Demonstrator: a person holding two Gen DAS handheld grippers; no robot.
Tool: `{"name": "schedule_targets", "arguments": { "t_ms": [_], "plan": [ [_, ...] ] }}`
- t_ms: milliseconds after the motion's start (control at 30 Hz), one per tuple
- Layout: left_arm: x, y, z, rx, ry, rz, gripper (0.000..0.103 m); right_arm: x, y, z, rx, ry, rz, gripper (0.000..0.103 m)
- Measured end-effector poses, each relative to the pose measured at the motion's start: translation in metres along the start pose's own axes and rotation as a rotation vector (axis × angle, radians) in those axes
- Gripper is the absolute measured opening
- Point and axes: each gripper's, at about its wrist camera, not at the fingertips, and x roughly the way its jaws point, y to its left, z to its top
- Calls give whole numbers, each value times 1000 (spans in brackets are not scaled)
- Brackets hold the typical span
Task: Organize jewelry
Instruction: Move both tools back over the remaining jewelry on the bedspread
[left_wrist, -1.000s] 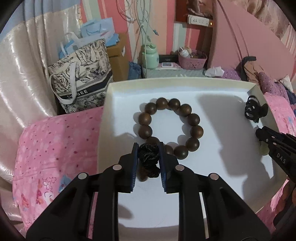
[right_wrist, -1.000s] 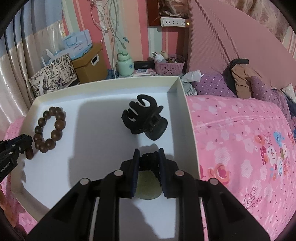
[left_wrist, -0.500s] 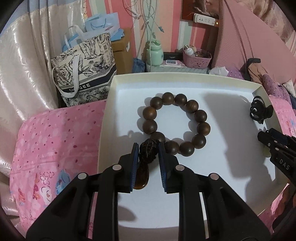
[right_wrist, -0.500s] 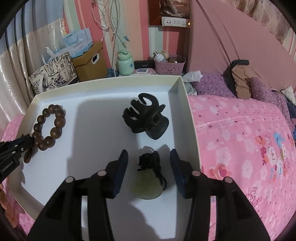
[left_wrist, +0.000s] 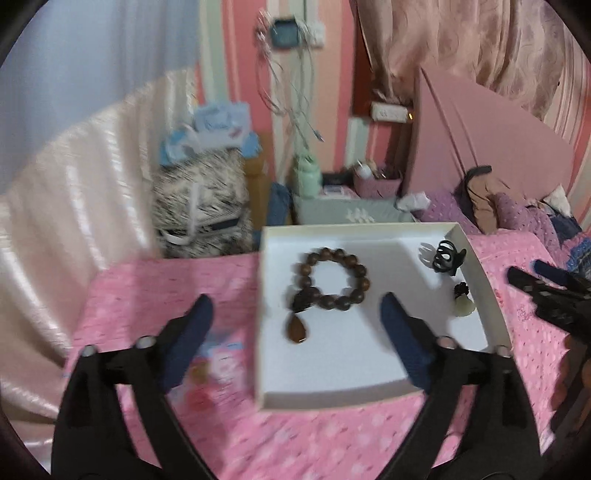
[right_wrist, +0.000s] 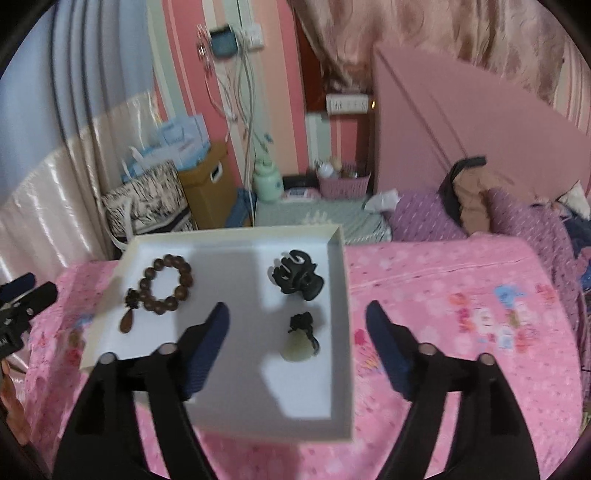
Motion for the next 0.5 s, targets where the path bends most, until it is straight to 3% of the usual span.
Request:
{"name": "schedule_targets", "arguments": {
  "t_ms": [133, 200, 500],
  "plan": [
    [-44, 16, -23, 20, -36, 57, 100, -45, -5, -17, -9, -39, -11, 82],
    [-60, 24, -35, 16, -34, 65, 100, -65, -7, -29, -8, -56, -23, 94],
    [-108, 48, -110, -43, 16, 69, 100, -123, -17, -86, 11, -62, -74, 94]
  ]
}}
